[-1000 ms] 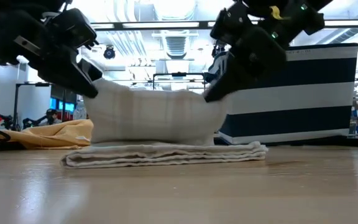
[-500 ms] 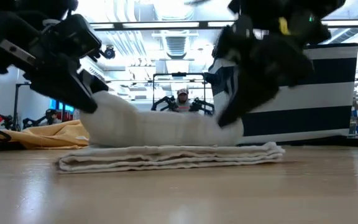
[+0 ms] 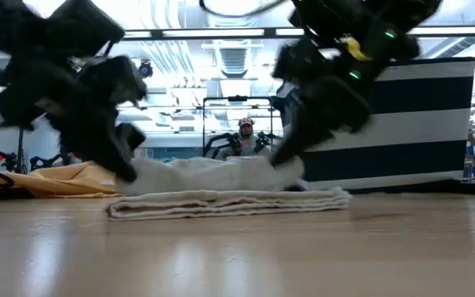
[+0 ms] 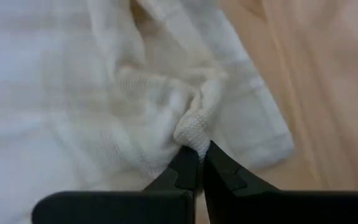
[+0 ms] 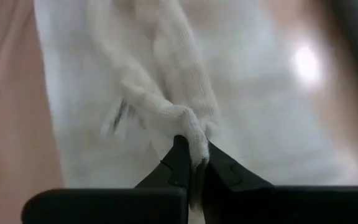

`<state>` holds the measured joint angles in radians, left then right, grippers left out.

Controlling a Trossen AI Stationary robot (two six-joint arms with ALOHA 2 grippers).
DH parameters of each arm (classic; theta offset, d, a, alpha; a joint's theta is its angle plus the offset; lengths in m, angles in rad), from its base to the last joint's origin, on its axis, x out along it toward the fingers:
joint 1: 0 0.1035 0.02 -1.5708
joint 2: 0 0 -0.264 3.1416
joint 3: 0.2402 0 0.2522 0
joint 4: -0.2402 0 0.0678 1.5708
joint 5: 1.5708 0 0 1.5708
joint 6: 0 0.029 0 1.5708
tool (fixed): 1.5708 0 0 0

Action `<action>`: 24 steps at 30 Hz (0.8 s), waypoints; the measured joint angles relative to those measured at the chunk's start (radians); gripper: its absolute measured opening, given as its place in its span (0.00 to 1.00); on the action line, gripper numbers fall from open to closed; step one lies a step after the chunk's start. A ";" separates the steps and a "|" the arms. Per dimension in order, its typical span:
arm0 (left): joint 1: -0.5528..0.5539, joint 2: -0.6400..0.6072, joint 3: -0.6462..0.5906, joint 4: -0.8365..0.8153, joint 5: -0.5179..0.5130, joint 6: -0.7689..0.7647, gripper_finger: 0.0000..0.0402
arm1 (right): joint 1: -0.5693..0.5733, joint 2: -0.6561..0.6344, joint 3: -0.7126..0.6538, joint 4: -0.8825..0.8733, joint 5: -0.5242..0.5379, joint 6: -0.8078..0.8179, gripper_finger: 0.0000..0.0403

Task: Fold kitchen towel into neat rectangle
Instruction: Fold the white patterned towel

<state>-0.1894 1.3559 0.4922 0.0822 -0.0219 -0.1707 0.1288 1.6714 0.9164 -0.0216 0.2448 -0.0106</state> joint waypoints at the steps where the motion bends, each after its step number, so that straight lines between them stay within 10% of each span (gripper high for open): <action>1: 0.022 -0.041 0.020 -0.072 -0.019 0.035 0.00 | -0.017 -0.015 0.011 -0.021 0.014 -0.026 0.02; 9: 0.199 -0.293 0.104 -0.279 -0.199 0.259 0.00 | -0.134 -0.086 0.098 -0.024 0.109 -0.189 0.02; 16: 0.145 -0.412 0.026 -0.310 -0.008 0.113 0.00 | -0.112 -0.095 0.109 -0.199 -0.133 -0.126 0.02; 24: -0.110 -0.310 -0.215 0.280 -0.012 -0.162 0.00 | -0.010 0.014 0.067 -0.203 -0.402 0.017 0.02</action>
<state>-0.2996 1.0462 0.2771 0.3625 -0.0339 -0.3323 0.1184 1.6856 0.9836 -0.2244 -0.1571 0.0065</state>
